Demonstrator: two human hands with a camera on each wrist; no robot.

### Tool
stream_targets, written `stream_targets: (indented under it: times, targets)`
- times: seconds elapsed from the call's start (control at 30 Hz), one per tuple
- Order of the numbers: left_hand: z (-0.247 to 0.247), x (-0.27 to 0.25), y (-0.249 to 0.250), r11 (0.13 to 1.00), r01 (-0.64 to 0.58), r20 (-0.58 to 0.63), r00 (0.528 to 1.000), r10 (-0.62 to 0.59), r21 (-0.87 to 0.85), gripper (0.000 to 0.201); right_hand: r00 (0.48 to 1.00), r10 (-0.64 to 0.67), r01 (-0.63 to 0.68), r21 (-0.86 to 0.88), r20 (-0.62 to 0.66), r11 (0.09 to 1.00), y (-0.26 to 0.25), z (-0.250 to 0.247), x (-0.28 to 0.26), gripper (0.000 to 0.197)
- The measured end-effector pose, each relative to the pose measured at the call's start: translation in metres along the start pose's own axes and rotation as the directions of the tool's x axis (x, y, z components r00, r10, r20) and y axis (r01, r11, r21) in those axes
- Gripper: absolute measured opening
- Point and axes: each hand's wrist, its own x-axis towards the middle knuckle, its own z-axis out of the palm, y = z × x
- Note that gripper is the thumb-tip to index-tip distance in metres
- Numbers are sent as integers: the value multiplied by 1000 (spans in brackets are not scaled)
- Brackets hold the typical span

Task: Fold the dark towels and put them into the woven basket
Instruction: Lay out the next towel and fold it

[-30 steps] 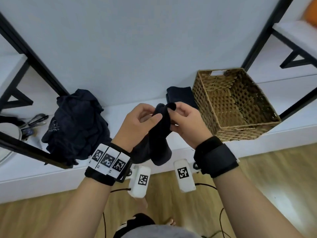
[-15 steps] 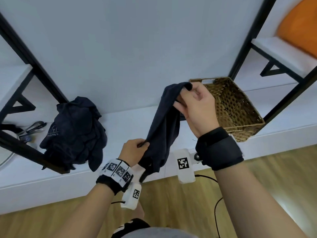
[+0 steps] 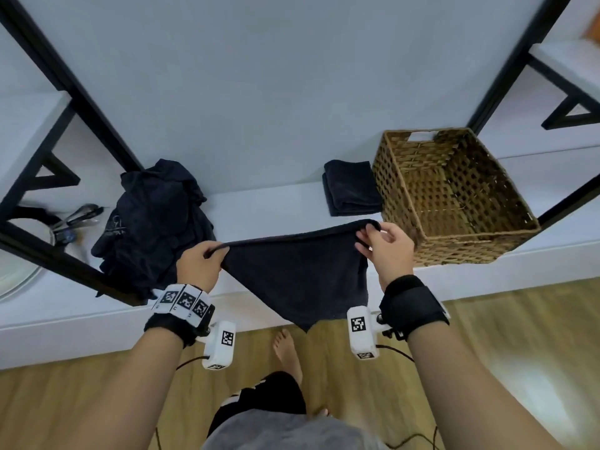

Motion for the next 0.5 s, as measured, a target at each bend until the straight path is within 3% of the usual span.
stream_targets:
  times: [0.27, 0.4, 0.5]
  targets:
    - [3, 65, 11, 997, 23, -116, 993, -15, 72, 12, 996, -1, -8, -102, -94, 995, 24, 31, 57, 9]
    - [10, 115, 6, 989, 47, -133, 991, -29, 138, 15, 992, 80, -93, -138, -95, 986, 35, 62, 96, 7]
    - [26, 157, -11, 991, 112, -104, 989, -105, 69, 14, 990, 122, -136, -203, -77, 970, 49, 88, 132, 21]
